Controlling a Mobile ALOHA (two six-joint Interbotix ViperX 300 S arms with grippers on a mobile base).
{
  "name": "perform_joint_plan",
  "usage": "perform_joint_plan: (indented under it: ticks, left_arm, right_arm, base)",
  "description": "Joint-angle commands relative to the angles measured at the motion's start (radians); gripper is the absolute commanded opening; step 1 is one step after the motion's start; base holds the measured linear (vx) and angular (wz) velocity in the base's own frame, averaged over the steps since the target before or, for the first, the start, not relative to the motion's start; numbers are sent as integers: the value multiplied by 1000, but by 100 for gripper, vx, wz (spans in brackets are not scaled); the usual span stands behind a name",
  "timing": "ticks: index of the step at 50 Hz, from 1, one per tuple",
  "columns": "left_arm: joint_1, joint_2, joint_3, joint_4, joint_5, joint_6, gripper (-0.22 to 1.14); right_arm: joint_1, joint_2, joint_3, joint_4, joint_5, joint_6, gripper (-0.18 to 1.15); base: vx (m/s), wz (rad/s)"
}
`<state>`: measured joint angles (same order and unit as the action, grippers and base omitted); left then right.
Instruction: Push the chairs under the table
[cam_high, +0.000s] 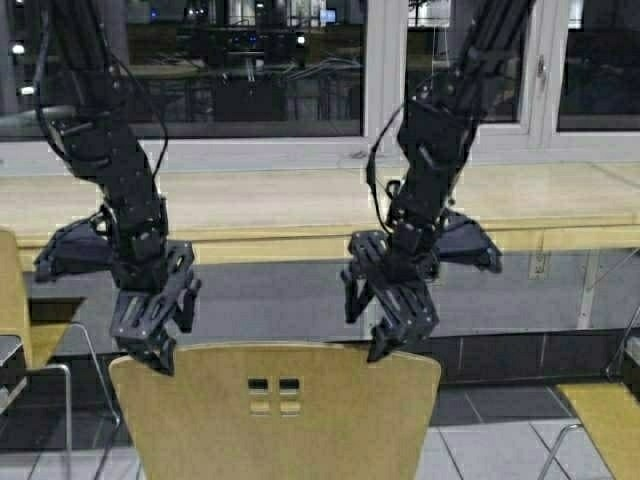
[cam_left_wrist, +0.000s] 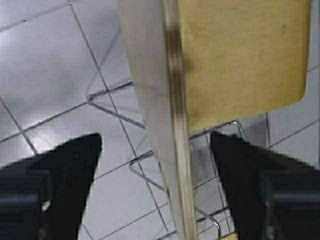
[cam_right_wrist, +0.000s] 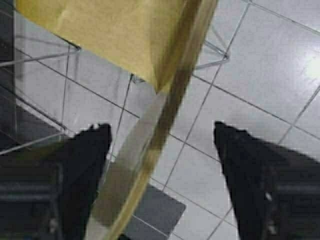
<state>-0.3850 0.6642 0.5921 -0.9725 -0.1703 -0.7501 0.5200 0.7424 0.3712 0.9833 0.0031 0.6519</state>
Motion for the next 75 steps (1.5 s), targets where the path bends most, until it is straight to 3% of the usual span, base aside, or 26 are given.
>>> perform_joint_plan:
  ticks: [1,37,44,51,55,75]
  left_arm:
    - [5,26,-44,-2,-3,0,98]
    - [25,273,-295,0,3,5,93]
    - [29,276,-304,2,6,5,64]
    - [34,275,-305,2,18,5,20]
    - [35,273,-307,0,20,5,1]
    - [37,299,-359,-2,20,2,3]
  right_arm:
    - [-6,23,-52,2,14,-2,95]
    - [-51,301,-279,3,92,-38,92]
    - [-55,299,-279,2,91,-40,70]
    - [-55,299,-278,0,91,-41,21]
    - [-57,296,-276,0,94,-41,0]
    - [-80,281,-282,-8,91,-43,4]
  base:
    - [1,0]
    - [0,0]
    - [0,0]
    - [0,0]
    - [2,3]
    - [8,4]
